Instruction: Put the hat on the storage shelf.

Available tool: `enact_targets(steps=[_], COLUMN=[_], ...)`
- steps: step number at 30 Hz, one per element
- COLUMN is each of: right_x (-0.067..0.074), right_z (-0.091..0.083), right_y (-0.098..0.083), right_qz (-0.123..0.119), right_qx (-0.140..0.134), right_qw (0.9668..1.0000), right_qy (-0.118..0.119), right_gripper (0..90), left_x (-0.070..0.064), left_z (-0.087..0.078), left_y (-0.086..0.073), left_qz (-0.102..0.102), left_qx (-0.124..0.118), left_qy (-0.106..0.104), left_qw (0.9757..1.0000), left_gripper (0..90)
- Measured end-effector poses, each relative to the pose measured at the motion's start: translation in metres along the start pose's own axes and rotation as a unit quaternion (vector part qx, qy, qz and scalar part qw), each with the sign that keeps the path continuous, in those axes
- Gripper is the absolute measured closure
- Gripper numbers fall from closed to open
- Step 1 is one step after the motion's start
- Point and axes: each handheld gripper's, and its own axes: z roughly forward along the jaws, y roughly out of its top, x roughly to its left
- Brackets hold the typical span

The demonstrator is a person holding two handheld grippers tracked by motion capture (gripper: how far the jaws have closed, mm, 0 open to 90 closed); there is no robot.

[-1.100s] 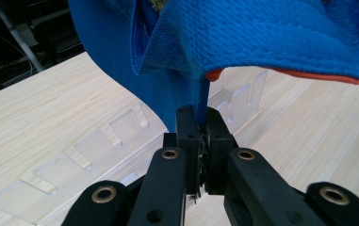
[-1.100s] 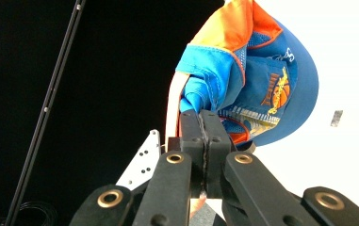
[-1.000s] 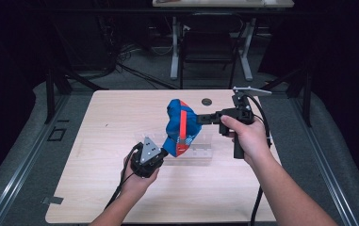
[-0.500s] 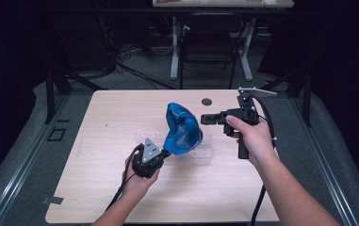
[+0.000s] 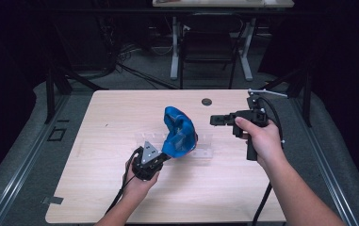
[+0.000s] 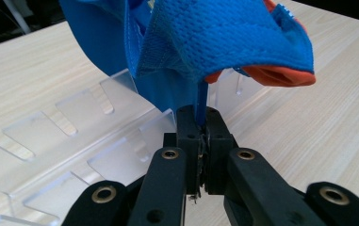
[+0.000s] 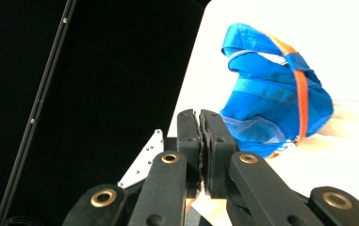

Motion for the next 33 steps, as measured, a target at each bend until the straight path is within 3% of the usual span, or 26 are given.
enact_targets(steps=[14,27,33], right_x=[-0.003,-0.007,-0.007], right_z=[-0.005,-0.015,-0.017], right_y=[-0.004,-0.012,-0.015], right_qz=[-0.009,-0.030,-0.044], right_qx=[-0.002,-0.003,-0.006], right_qw=[0.9999,0.9980,0.9960], right_qy=[-0.014,-0.055,-0.078], right_gripper=[85.6,83.7,81.4], left_x=[0.000,0.016,0.026], left_z=[-0.005,-0.029,-0.040], left_y=[-0.004,-0.019,-0.025], left_qz=[0.009,0.002,-0.011], left_qx=[0.014,0.020,0.023], left_qy=[0.007,0.019,0.018], left_qw=[0.9998,0.9996,0.9995], left_gripper=[85.8,78.5,67.3])
